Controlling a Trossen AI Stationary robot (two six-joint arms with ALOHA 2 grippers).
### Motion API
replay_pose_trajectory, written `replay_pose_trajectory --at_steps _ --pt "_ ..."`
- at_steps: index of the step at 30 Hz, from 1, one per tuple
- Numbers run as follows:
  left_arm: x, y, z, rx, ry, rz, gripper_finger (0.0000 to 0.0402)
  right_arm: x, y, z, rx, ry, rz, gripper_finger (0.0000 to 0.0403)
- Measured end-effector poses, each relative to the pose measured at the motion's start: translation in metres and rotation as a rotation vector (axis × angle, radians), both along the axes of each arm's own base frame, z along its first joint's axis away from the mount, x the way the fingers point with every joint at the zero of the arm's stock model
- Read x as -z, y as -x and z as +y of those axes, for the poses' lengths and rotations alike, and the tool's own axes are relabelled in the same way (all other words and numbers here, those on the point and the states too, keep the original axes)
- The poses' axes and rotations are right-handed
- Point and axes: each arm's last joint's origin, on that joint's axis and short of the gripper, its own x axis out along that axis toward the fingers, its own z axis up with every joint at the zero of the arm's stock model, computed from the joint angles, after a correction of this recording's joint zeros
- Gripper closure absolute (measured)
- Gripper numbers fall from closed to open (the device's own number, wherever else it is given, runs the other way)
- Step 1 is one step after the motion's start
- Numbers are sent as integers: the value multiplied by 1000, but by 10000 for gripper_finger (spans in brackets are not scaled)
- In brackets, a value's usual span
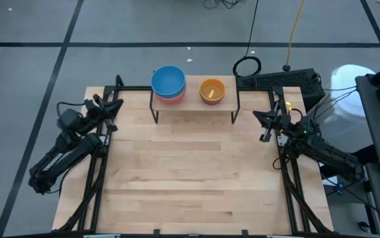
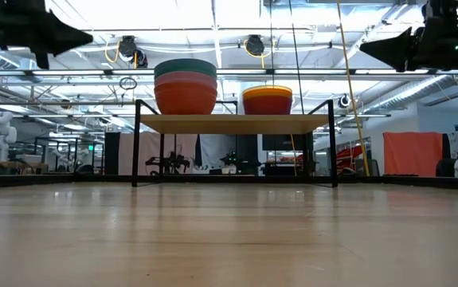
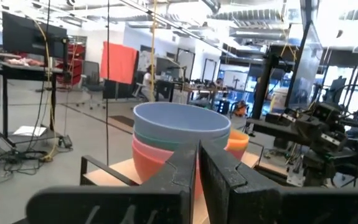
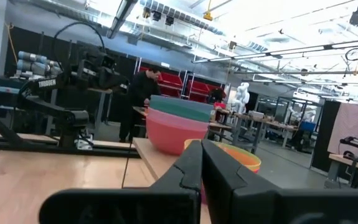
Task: Place and stack bowls onto a shelf
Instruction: Return to Home Position
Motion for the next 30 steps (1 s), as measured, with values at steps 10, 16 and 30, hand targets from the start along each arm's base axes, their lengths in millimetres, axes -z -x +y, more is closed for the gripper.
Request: replay_pose_trajectory --at_steps 10,16,30 --pt "38 -14 13 27 11 -37 378 3 -1 0 0 -10 18 403" --pt "59 -19 16 57 31 -8 378 13 -3 -2 -4 -29 23 403" --pt "75 -22 18 79 20 69 378 15 -3 -2 -15 -72 8 403"
